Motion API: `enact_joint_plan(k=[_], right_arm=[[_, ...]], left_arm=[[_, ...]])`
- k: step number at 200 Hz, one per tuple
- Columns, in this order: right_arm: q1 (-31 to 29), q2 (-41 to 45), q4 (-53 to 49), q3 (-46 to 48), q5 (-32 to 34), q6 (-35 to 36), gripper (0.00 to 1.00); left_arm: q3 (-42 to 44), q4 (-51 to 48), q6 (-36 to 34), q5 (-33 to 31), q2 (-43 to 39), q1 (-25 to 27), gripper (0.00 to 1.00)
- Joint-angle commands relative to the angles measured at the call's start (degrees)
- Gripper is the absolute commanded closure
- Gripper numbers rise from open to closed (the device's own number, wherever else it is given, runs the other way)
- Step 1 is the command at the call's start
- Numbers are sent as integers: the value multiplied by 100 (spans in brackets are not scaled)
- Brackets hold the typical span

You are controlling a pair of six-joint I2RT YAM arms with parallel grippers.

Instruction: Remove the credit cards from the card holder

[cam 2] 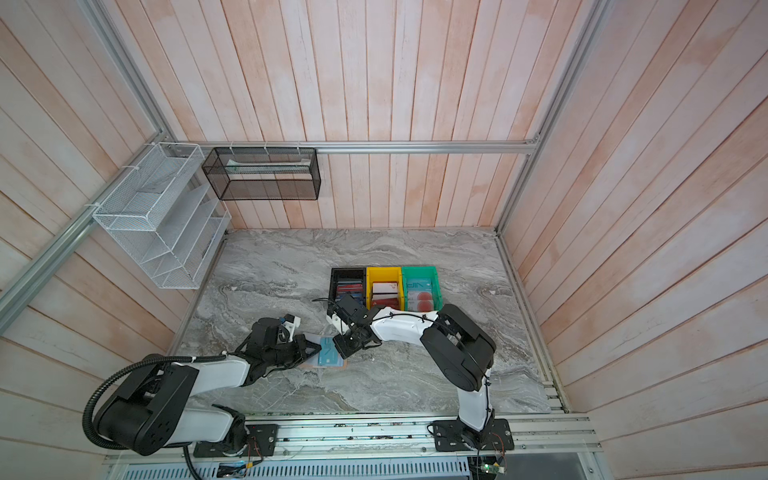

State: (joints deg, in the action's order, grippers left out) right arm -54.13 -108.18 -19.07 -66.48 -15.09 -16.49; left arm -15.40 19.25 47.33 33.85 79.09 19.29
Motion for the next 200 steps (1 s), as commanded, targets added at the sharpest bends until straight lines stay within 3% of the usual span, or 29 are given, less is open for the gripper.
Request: enact_joint_plan(k=[1, 135, 200], right_arm=[[-14, -142, -44, 37, -20, 32, 91], [53, 142, -106, 144, -57, 189, 88], [114, 340, -193, 31, -105, 285, 83]], left_arm=[[87, -394, -237, -89, -141, -69, 100], [-287, -2317, -857, -518, -1402, -483, 100], [-448, -2626, -892, -442, -1783, -539, 100]])
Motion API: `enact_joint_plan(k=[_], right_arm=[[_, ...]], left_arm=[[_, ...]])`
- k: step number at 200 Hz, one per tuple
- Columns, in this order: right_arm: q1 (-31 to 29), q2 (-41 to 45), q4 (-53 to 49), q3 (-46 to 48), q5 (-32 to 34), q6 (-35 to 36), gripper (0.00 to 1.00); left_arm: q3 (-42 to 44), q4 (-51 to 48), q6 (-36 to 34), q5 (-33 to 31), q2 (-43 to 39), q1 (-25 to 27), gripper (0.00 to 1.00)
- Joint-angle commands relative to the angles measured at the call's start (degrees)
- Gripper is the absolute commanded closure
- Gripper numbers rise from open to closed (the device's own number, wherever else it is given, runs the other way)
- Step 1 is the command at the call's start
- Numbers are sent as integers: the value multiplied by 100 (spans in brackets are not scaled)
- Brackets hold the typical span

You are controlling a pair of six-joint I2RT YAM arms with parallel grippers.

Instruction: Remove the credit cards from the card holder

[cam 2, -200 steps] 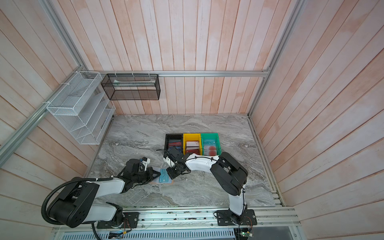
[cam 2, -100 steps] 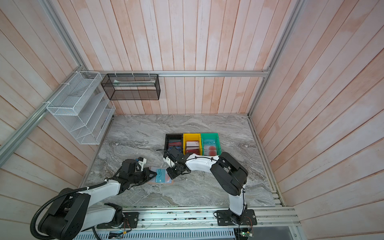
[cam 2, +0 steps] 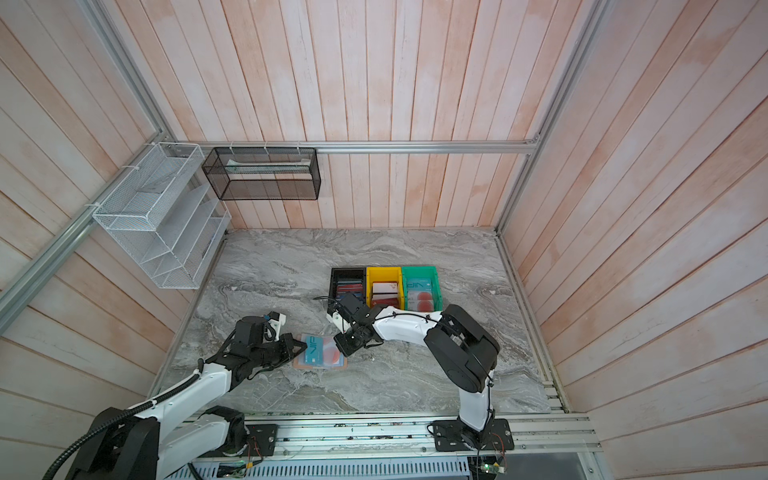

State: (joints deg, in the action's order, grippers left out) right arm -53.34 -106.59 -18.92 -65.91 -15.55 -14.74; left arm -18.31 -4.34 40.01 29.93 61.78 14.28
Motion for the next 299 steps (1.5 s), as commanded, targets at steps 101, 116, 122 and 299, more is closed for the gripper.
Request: enact_joint_plan(k=[101, 116, 122, 299], right_arm=[[839, 1423, 758, 533, -2032, -529, 72], [1157, 1605, 1627, 959, -2887, -1027, 68], [1257, 1650, 1968, 1114, -3125, -1244, 67], [1072, 753, 3734, 1353, -4061, -2177, 67]], left_arm=[[-450, -67, 148, 804, -963, -106, 100], [-170, 639, 466, 1188, -975, -103, 100], [-47, 944, 606, 1303, -962, -101, 100], [690, 3353, 1493, 1340, -782, 197, 100]])
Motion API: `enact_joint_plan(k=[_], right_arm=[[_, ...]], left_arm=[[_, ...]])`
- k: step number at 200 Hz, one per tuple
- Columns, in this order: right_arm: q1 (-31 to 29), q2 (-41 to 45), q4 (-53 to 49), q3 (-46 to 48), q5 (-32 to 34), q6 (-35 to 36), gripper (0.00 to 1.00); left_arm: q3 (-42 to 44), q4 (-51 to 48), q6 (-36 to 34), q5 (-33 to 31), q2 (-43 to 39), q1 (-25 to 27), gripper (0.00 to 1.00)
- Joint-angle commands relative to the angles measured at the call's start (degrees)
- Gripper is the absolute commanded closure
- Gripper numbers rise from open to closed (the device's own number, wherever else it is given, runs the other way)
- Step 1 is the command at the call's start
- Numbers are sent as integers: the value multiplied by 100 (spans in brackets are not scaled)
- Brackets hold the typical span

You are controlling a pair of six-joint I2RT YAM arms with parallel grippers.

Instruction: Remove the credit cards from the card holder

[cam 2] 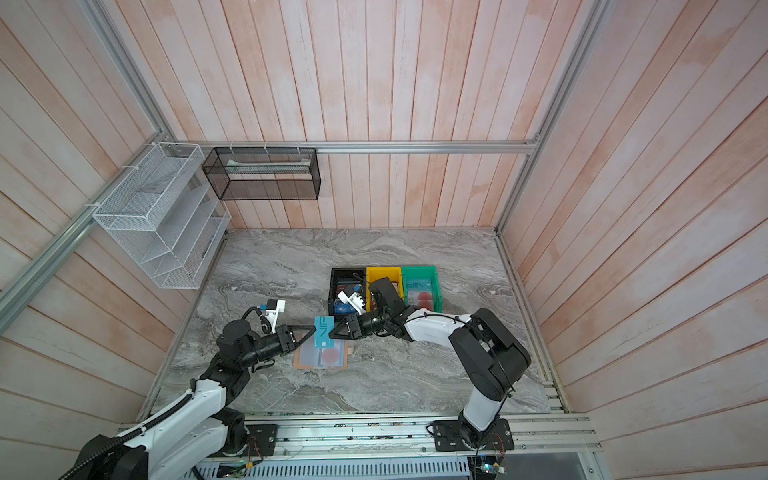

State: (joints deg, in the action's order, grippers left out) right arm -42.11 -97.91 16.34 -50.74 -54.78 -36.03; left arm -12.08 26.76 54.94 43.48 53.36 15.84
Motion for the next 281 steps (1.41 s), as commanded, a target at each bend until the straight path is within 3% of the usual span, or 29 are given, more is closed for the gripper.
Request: enact_joint_plan(k=[1, 145, 178, 219, 255, 281], right_arm=[[-52, -114, 210, -164, -133, -50, 68], [-52, 57, 528, -79, -147, -280, 85], [-52, 73, 592, -68, -147, -346, 100], [22, 279, 1299, 291, -95, -912, 100], [140, 801, 1535, 702, 295, -1330, 100], [393, 1566, 1440, 1144, 972, -1767, 100]], left_arm=[[66, 242, 0, -15, 64, 42, 100], [147, -70, -98, -169, 185, 60, 100], [70, -262, -171, -191, 157, 60, 100], [-38, -573, -264, -288, 52, 60, 95], [-83, -732, -290, -384, 40, 34, 95], [-93, -797, -368, -457, 109, 24, 96]])
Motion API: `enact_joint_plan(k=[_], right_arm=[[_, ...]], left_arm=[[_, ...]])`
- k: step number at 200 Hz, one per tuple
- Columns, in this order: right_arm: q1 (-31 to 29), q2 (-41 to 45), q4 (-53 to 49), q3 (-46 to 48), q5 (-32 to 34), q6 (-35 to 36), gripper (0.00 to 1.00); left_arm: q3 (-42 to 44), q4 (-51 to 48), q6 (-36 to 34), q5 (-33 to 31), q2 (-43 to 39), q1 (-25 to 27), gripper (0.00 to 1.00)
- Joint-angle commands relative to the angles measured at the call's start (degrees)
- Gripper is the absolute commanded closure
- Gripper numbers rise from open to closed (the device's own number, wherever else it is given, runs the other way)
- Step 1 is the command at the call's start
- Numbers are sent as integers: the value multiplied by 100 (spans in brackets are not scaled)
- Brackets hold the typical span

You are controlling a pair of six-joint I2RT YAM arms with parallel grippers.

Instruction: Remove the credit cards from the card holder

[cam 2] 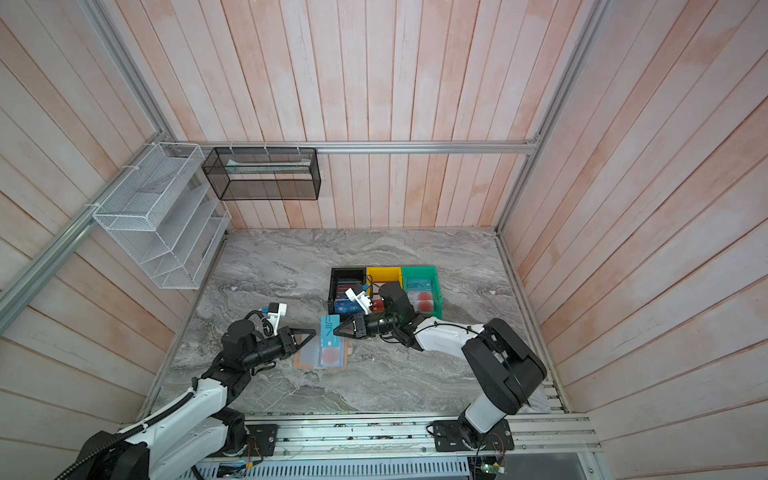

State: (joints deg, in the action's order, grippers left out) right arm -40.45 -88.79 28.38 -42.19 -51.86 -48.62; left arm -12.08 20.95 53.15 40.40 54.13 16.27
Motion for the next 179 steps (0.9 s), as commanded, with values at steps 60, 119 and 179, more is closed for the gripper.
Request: enact_joint_plan(k=[60, 119, 179], right_arm=[[1128, 3354, -511, 1510, 3705, -2203, 100], [1628, 3814, -1214, 1535, 4809, -2658, 100], [1766, 3024, -1650, 1106, 5598, -3644, 100]], left_arm=[[-92, -198, -317, -286, 432, -19, 96], [-75, -70, -261, -283, 578, -8, 96], [-84, -342, -298, -406, 354, -10, 96]])
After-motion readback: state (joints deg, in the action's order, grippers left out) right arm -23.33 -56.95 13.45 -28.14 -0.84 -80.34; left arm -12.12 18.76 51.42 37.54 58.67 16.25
